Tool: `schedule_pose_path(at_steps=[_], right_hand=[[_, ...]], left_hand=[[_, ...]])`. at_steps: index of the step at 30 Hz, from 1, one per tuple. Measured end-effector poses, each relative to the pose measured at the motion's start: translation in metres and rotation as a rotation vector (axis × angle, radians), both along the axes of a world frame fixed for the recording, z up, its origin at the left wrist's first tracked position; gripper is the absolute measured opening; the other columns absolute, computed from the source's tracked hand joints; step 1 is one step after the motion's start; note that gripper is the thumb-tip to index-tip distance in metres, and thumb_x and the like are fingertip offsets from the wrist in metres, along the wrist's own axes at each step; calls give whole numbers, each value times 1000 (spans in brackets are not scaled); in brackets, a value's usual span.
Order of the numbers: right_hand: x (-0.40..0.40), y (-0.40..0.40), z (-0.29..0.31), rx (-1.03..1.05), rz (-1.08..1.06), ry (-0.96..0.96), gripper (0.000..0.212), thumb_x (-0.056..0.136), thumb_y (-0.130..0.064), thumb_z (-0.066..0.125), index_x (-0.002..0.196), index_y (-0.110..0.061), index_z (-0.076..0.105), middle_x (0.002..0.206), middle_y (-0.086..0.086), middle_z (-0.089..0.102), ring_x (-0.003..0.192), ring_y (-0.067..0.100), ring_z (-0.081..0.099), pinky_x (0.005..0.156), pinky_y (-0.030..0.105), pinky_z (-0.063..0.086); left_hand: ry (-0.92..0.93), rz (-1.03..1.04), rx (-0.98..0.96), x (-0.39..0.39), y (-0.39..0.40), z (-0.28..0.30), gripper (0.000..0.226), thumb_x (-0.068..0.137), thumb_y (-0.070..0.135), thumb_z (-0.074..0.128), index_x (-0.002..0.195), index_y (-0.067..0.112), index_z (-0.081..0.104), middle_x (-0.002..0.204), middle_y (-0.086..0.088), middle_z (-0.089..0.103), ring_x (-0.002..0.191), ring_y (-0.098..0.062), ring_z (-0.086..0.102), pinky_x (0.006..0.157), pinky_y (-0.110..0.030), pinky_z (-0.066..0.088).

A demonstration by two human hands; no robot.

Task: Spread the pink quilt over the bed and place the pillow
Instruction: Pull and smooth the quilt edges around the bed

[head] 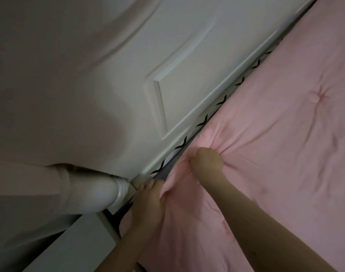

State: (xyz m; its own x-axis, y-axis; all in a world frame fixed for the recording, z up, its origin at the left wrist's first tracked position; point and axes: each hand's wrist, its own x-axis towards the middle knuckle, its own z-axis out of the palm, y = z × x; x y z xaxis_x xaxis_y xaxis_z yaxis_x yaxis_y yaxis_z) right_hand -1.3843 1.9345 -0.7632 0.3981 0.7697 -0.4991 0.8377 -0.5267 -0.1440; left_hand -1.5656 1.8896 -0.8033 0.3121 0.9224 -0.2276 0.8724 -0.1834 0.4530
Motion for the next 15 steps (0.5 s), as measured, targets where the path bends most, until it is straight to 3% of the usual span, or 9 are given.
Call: schedule_pose_path(at_steps=[2,5,7,8,9,10,12,15], right_hand=[[1,-1,-1,47,-2,18,28,92,-2,39,111,-4,60,115,14,61,108,31,58,85,34,46],[12,-14,2,240,-111,150,33,92,-7,41,108,-15,68,104,16,65,98,34,58,81,35,44],[21,-24,4,391,-238,252,27,90,-12,48,75,-13,70,73,15,64,76,34,56,69,33,40],[22,-26,9,453,-307,290,34,89,-14,51,55,-12,56,57,11,54,65,31,50,62,32,33],[20,-24,17,509,-357,304,43,89,-15,53,48,-14,40,49,6,43,60,27,43,58,32,27],[16,-20,27,561,-384,316,47,90,-17,54,48,-14,33,47,4,39,58,26,40,57,34,23],[3,-7,48,668,-375,319,47,92,-21,53,49,-13,35,50,13,46,57,26,41,59,37,27],[-14,10,80,898,-259,297,48,89,-26,49,47,-15,30,53,24,54,52,31,41,55,36,30]], left_hand=[[-13,-6,8,7,0,7,16,87,12,46,99,19,55,102,0,58,97,-24,52,68,-33,39],[-169,-7,64,17,8,32,30,78,6,46,99,26,50,99,0,59,90,-26,57,66,-38,47],[-254,-18,108,16,13,49,40,66,6,44,98,30,46,97,-3,62,86,-27,61,64,-38,51],[-275,-13,124,13,14,56,43,63,6,44,98,30,45,96,-3,63,86,-27,62,65,-36,51],[-284,-22,159,10,17,64,45,60,6,44,98,31,46,97,-2,61,86,-27,61,65,-35,50],[-266,-50,222,7,18,73,46,58,6,44,98,30,46,99,1,57,87,-24,59,66,-32,47],[-186,-149,425,0,15,87,46,58,10,40,101,24,47,104,4,48,87,-18,51,72,-31,40],[-173,-163,698,-7,12,106,41,64,8,39,102,17,51,107,-1,54,89,-18,49,72,-31,37]])
